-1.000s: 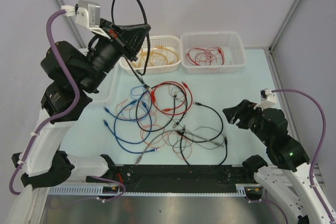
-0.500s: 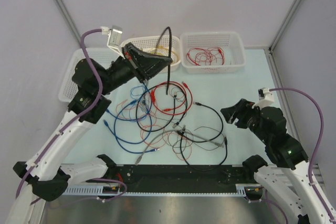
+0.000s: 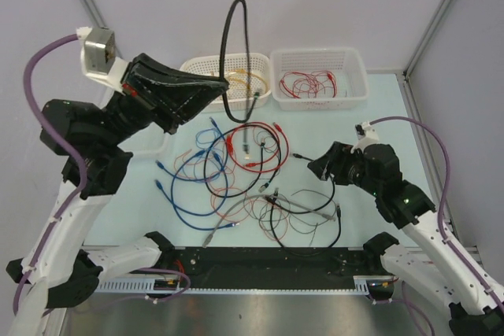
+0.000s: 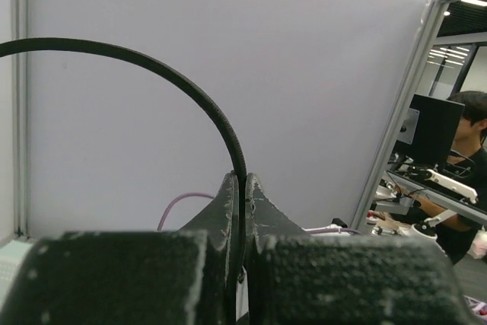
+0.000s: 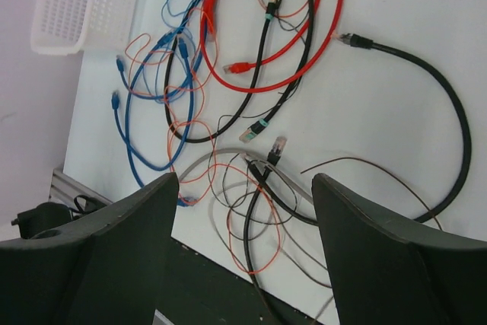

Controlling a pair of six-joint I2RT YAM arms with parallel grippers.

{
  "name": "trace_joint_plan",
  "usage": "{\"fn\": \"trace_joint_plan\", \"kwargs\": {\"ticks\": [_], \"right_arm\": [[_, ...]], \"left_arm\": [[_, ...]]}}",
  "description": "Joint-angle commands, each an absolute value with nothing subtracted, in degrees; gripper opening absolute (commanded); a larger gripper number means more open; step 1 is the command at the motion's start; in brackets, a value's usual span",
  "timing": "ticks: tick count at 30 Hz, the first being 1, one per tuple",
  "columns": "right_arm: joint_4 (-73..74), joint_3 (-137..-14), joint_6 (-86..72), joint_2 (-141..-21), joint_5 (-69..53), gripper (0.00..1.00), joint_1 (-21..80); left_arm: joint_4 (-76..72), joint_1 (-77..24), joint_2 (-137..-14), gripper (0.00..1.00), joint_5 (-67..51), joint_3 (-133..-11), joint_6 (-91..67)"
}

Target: Untangle the cables

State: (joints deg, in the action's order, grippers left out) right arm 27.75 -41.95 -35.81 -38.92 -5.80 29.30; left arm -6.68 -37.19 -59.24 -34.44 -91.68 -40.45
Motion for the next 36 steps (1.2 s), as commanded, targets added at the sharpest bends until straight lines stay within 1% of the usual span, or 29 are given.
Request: {"fn": "trace_joint_plan", "kwargs": {"ticks": [1,4,5,8,9,11,12,15,16,19,23,24,27,31,36], "right_arm": [[22.41,-41.92,-35.95,-39.99,-4.31,0.76,32.6],[21.45,-41.75,-36.3,-41.13,-3.69,0.77,34.53],[21.27,-41.75,-36.39,-41.31,-3.34,0.76,34.98],[21.44,-41.75,-36.56,-41.05,-2.38,0.76,36.03],[21.53,-41.75,-36.65,-40.87,-2.11,0.77,36.21],[22.23,-41.75,-36.65,-40.43,-1.58,0.77,36.3],[22.5,-41.75,-36.56,-40.17,-1.23,0.77,36.3],[23.2,-41.75,-36.56,-39.55,-0.97,0.77,36.3],[23.38,-41.75,-36.48,-39.46,-1.05,0.77,36.3],[23.55,-41.75,-36.12,-39.11,-0.88,0.76,36.21],[23.12,-41.75,-35.77,-39.11,-1.14,0.76,36.12],[23.03,-41.75,-35.6,-39.02,-1.32,0.76,36.12],[23.38,-41.75,-35.42,-39.02,-1.49,0.76,35.86],[23.38,-41.84,-34.19,-39.72,-1.67,0.76,35.33],[22.59,-41.75,-33.31,-40.25,-4.56,0.76,32.09]], "left_arm": [[-5.54,-36.91,-59.68,0.0,-33.57,-95.18,-38.05],[-4.31,-36.91,-59.68,0.0,-31.74,-95.62,-37.18],[-3.18,-36.91,-59.85,0.0,-29.55,-96.06,-35.52],[6.04,-36.91,-60.64,0.0,-23.23,-98.87,-30.61],[11.72,-36.91,-60.82,0.0,-15.89,-99.4,-29.54],[17.99,-36.83,-61.17,0.0,-6.81,-100.28,-27.52],[23.06,-36.83,-61.43,0.0,3.33,-100.2,-27.07],[29.95,-35.42,-61.87,0.0,15.26,-98.53,-25.93],[31.1,-33.59,-62.05,0.0,21.21,-97.13,-26.19],[31.12,-28.05,-61.88,0.0,27.31,-93.1,-26.01],[26.47,-18.83,-62.22,0.0,27.16,-89.74,-28.12],[26.11,-15.24,-62.75,0.0,26.64,-90.0,-28.47],[24.97,-9.43,-65.38,0.0,25.58,-92.63,-29.53],[23.2,-5.98,-69.24,0.0,23.47,-96.41,-30.58],[20.92,-5.63,-72.59,0.0,22.59,-101.85,-31.11]]}}
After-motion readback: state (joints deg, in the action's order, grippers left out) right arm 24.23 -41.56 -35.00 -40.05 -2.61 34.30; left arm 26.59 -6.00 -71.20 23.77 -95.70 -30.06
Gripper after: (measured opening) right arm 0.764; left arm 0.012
